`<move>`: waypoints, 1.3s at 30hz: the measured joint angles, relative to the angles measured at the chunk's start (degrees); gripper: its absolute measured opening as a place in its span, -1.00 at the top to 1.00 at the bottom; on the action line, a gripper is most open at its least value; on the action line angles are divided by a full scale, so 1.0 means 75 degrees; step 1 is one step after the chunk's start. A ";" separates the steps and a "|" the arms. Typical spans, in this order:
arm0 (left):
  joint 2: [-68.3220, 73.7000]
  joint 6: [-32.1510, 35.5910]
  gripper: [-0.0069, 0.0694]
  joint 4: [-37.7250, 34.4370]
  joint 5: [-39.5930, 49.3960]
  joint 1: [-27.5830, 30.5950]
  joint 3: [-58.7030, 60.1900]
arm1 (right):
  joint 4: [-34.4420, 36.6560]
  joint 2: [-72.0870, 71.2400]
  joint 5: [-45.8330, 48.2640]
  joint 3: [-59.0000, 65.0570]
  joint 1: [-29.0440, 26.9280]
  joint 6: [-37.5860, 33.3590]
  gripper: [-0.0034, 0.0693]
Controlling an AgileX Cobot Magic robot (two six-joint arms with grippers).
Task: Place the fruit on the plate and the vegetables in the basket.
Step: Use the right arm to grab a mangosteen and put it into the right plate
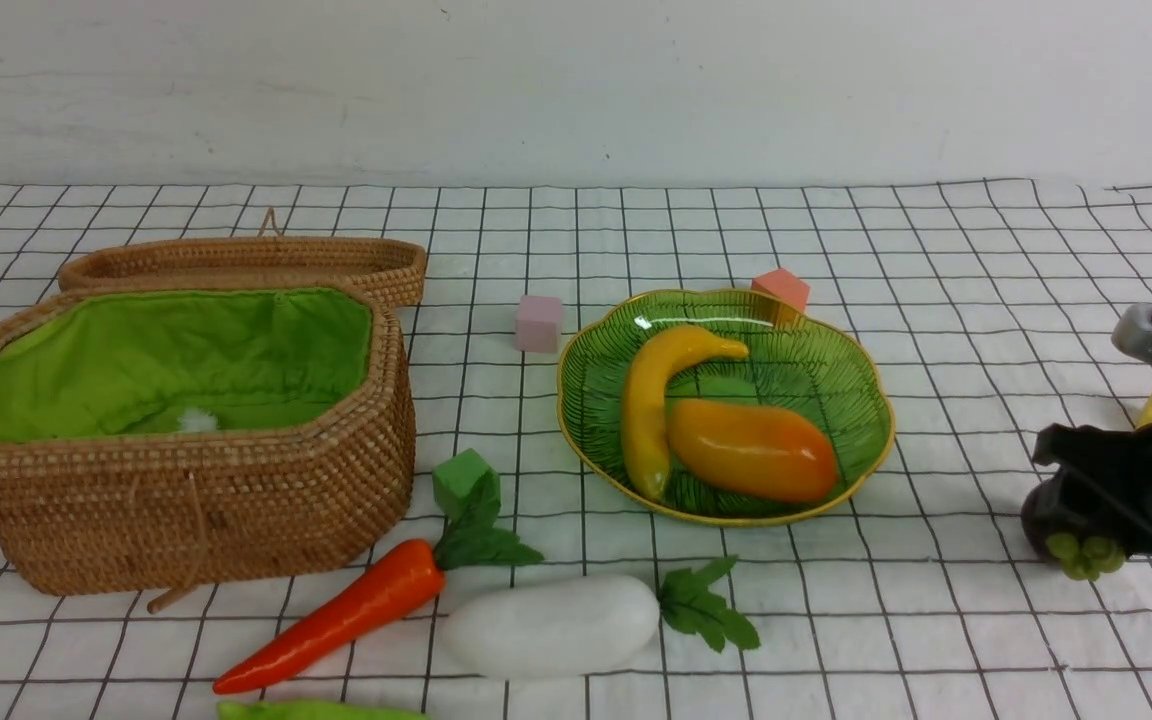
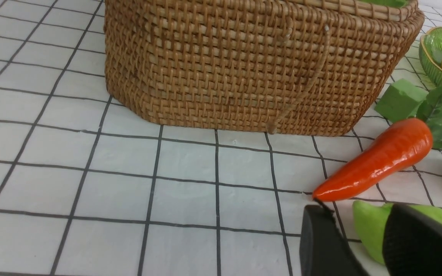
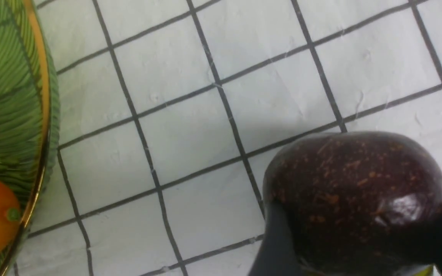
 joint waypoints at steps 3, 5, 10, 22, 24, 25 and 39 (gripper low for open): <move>0.0000 0.0000 0.19 0.0000 0.0000 0.0000 0.0000 | 0.0000 0.0000 0.0045 -0.0006 0.0000 0.0000 -0.47; 0.0000 0.0000 0.19 0.0000 0.0000 0.0000 0.0000 | 0.0000 0.0000 0.0064 -0.0006 0.0000 0.0000 -0.47; 0.0000 0.0000 0.19 0.0000 0.0000 0.0000 0.0000 | -0.0037 -0.0190 0.0409 -0.0137 0.0118 -0.0199 -0.39; 0.0000 0.0000 0.19 0.0000 0.0000 0.0000 0.0000 | 0.0087 -0.0325 0.0707 -0.2412 0.1968 -0.0790 0.93; 0.0000 0.0000 0.19 0.0000 0.0000 0.0000 0.0000 | 0.0114 0.0058 0.0806 -0.2800 0.2205 -0.0790 0.93; 0.0000 0.0000 0.19 0.0000 0.0000 0.0000 0.0000 | 0.0121 0.0368 0.0819 -0.2993 0.2322 -0.0790 0.93; 0.0000 0.0000 0.19 0.0000 0.0000 0.0000 0.0000 | 0.0341 0.1980 0.0929 -0.3577 0.2416 -0.0762 0.02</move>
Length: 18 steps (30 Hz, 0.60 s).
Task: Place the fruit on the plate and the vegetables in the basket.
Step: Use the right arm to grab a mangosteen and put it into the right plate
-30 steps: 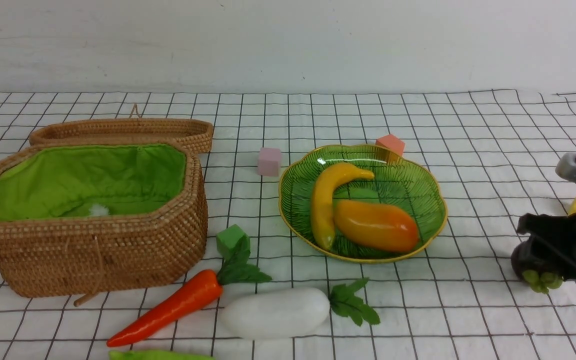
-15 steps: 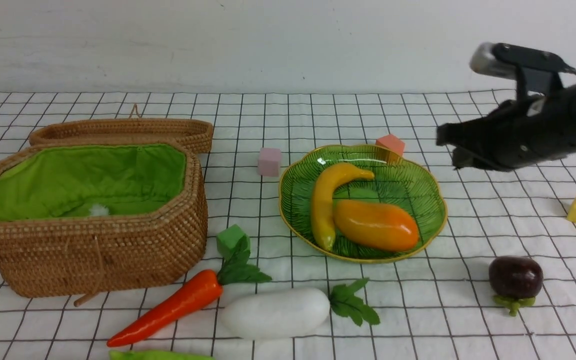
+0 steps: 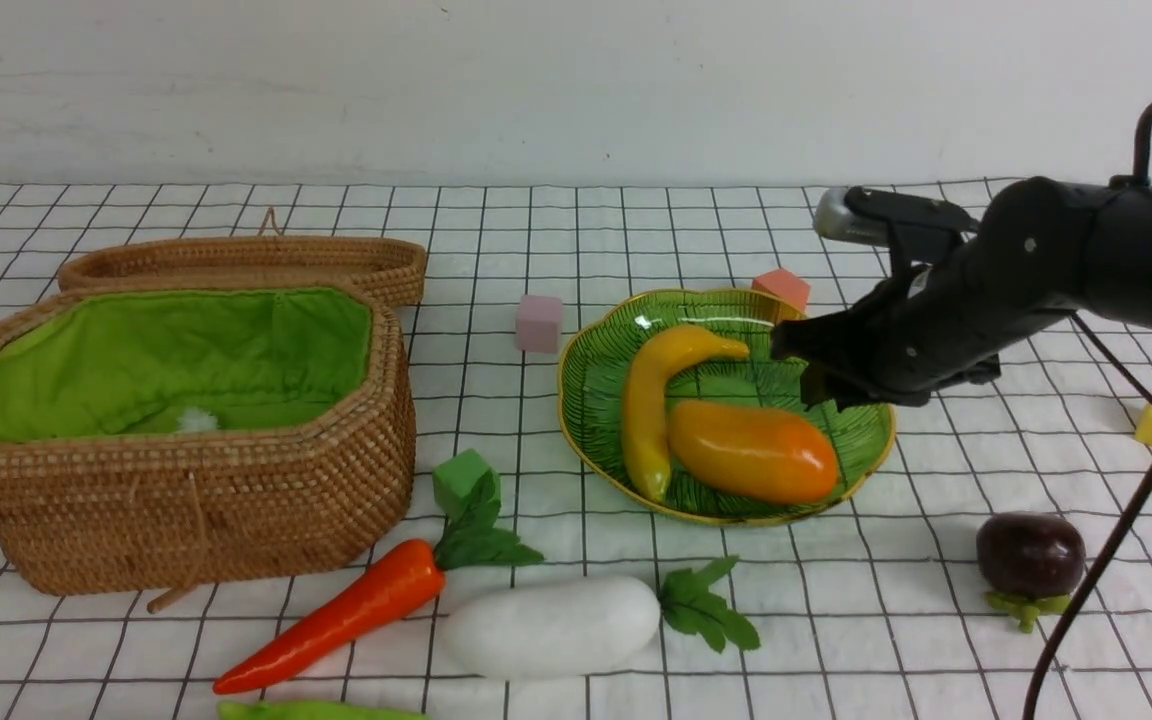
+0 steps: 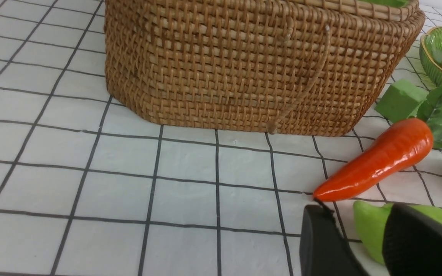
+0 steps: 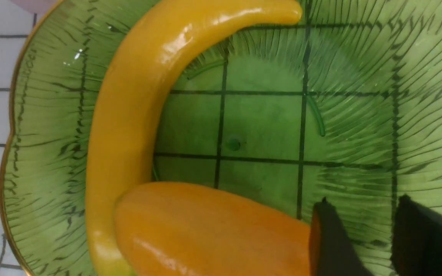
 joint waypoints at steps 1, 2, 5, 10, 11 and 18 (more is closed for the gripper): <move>0.0000 0.0000 0.19 0.0000 0.0000 0.0000 0.0000 | 0.0000 -0.0019 0.0117 -0.0014 0.0000 0.0000 -0.13; 0.0000 0.0000 0.19 0.0000 0.0000 0.0000 0.0000 | 0.0000 -0.0046 0.0261 -0.0035 -0.0017 0.0000 -0.25; 0.0000 0.0000 0.19 0.0000 0.0000 0.0000 0.0000 | -0.0010 -0.0241 0.1021 -0.0105 -0.0121 0.0010 -0.56; 0.0000 0.0000 0.19 0.0000 0.0000 0.0000 0.0000 | -0.0690 -0.1351 0.3095 -0.0152 -0.0800 0.0453 -0.96; 0.0000 0.0000 0.19 0.0000 0.0000 0.0000 0.0000 | -0.0763 -0.1428 0.3266 -0.0128 -0.0849 0.0487 -0.96; 0.0000 0.0000 0.19 0.0000 0.0000 0.0000 0.0000 | -0.1200 -0.1861 0.3297 0.1086 -0.1293 0.0934 -0.85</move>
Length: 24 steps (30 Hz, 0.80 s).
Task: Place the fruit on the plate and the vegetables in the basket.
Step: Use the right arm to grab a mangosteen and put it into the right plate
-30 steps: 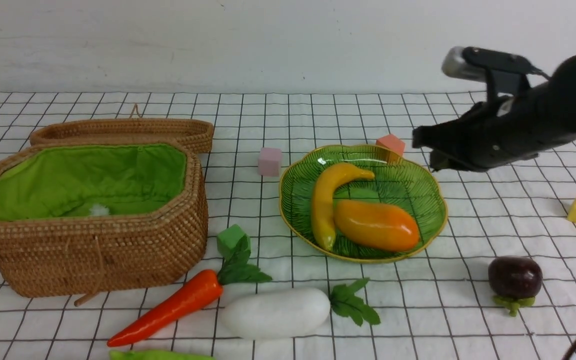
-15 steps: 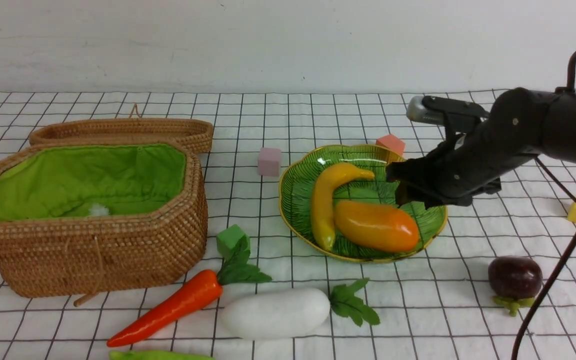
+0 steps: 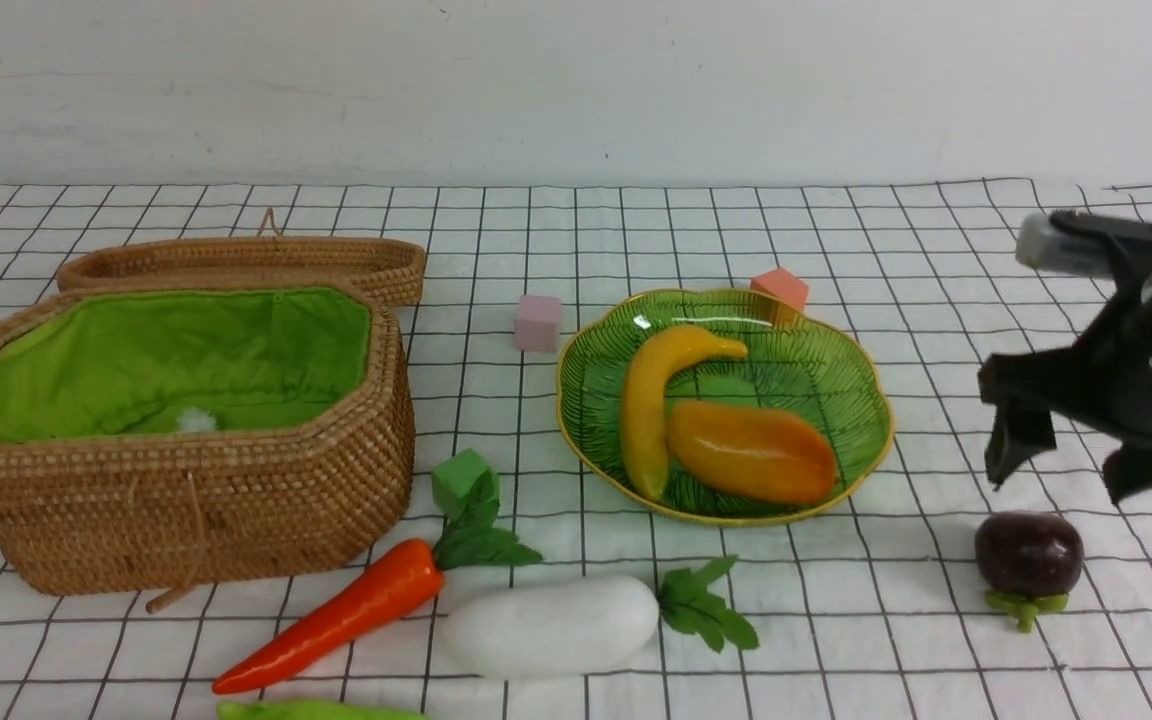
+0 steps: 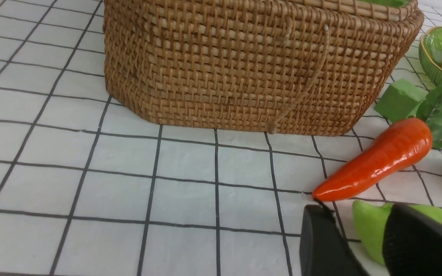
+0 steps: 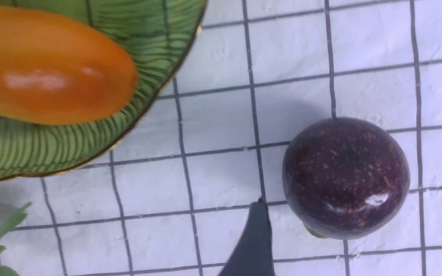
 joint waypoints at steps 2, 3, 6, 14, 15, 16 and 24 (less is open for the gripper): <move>0.0000 0.0000 0.19 0.0000 0.0000 0.0000 0.0000 | -0.0009 0.0134 -0.0239 0.0238 -0.0041 0.0028 -0.83; 0.0000 0.0000 0.19 0.0000 0.0000 0.0000 0.0000 | -0.0009 0.0175 -0.0294 0.0274 -0.0054 0.0030 -0.83; 0.0000 0.0000 0.19 0.0000 0.0000 0.0000 0.0000 | -0.0002 0.0509 -0.0628 0.0399 -0.0077 0.0047 -0.82; 0.0000 0.0000 0.19 0.0000 0.0000 0.0000 0.0000 | 0.0014 0.1036 -0.0962 0.0416 -0.0077 0.0047 -0.66; 0.0000 0.0000 0.19 0.0000 0.0000 0.0000 0.0000 | 0.0014 0.1004 -0.0911 0.0381 -0.0077 0.0047 -0.66; 0.0000 0.0000 0.19 0.0000 0.0000 0.0000 0.0000 | 0.0014 0.0973 -0.0875 0.0342 -0.0077 0.0047 -0.66; 0.0000 0.0000 0.19 0.0000 0.0000 0.0000 0.0000 | 0.0818 0.0453 -0.1491 -0.0728 -0.0017 -0.0453 -0.66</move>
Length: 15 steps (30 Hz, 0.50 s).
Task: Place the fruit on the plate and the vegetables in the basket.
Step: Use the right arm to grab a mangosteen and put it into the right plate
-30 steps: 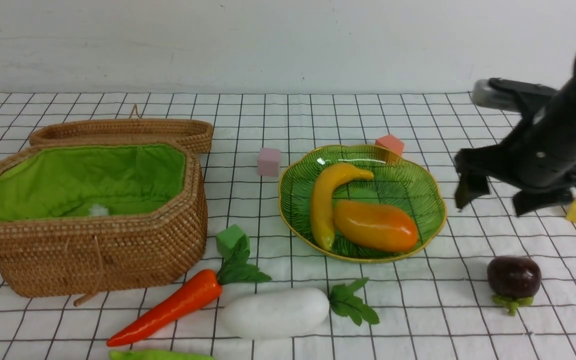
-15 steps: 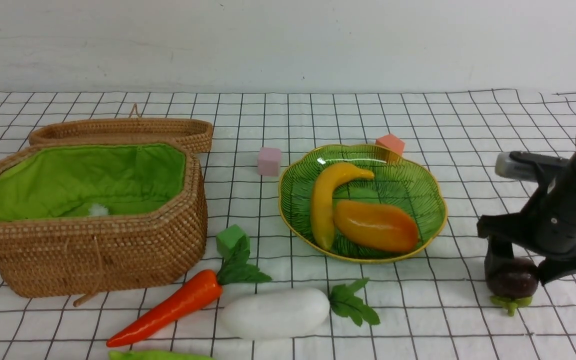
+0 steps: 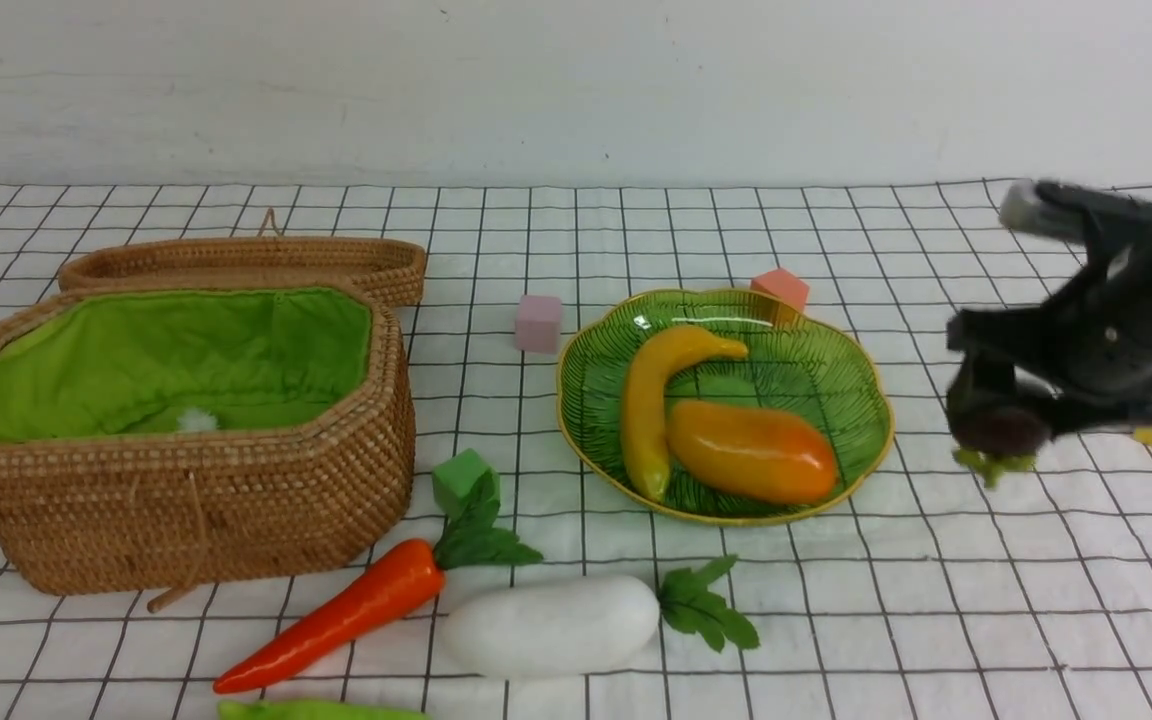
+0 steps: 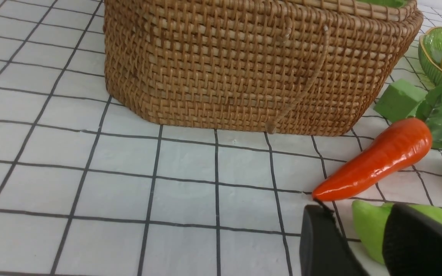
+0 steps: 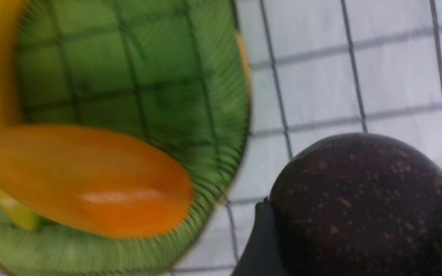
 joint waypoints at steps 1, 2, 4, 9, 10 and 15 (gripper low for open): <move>0.0000 0.0000 0.19 0.0000 0.0000 0.0000 0.0000 | 0.0215 0.0000 -0.0159 -0.0108 0.0037 -0.0184 -0.66; 0.0000 0.0000 0.19 0.0000 0.0000 0.0000 0.0000 | 0.0443 0.0013 -0.0428 -0.0181 0.0115 -0.0401 -0.66; 0.0000 0.0000 0.19 0.0000 0.0000 0.0000 0.0000 | 0.1118 0.0175 -0.1080 -0.0281 0.0367 -0.1116 -0.66; 0.0000 0.0000 0.19 0.0000 0.0000 0.0000 0.0000 | 0.1986 0.1079 -0.2186 -0.0291 0.0704 -0.1786 -0.66; 0.0000 0.0000 0.19 0.0000 0.0000 0.0000 0.0000 | 0.2149 0.1208 -0.2363 -0.0291 0.0711 -0.1787 -0.66; 0.0000 0.0000 0.19 0.0000 0.0000 0.0000 0.0000 | 0.2614 0.1878 -0.2678 -0.0291 0.0703 -0.1842 -0.66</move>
